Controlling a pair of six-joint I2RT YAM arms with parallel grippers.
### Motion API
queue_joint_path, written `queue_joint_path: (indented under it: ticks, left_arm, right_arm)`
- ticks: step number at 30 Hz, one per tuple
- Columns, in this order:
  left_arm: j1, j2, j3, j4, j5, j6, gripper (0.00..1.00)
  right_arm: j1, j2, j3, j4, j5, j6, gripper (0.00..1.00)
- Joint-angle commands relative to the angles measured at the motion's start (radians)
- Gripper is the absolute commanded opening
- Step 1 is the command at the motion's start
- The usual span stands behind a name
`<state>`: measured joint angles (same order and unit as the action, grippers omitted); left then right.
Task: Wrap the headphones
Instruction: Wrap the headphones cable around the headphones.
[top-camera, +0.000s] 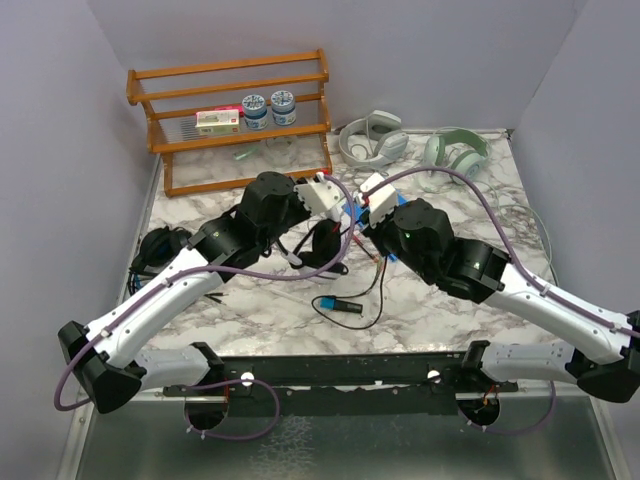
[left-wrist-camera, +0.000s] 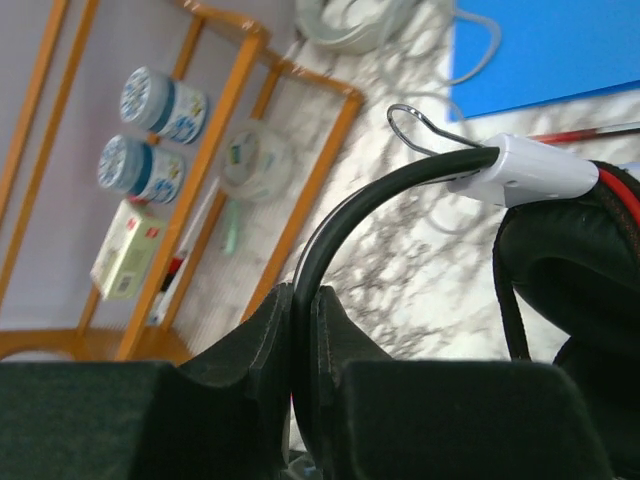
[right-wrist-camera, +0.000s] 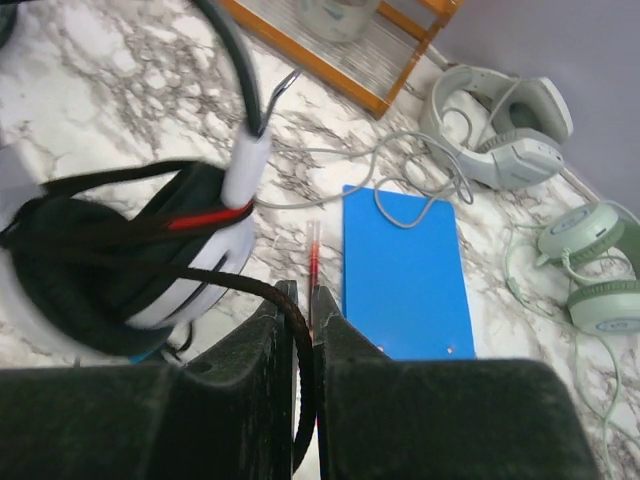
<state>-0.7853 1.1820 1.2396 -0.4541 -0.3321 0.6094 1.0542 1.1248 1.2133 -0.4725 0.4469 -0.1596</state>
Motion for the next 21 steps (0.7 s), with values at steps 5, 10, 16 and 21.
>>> queue_joint_path:
  ticks: [5, 10, 16, 21]
  left_arm:
    - [-0.053, -0.097, 0.079, -0.080, 0.329, -0.231, 0.00]
    - [-0.053, -0.134, 0.100, -0.081, 0.441, -0.349, 0.00]
    - [-0.052, -0.141, 0.174, -0.077, 0.446, -0.545, 0.00]
    - [-0.052, -0.123, 0.283, -0.122, 0.382, -0.767, 0.00]
  right_arm:
    - [-0.201, -0.011, -0.100, 0.192, -0.124, 0.041, 0.17]
    - [-0.258, -0.040, -0.201, 0.350, -0.200, 0.077, 0.21]
    - [-0.287, -0.105, -0.369, 0.586, -0.248, 0.140, 0.24]
    - [-0.287, -0.221, -0.579, 0.899, -0.350, 0.147, 0.33]
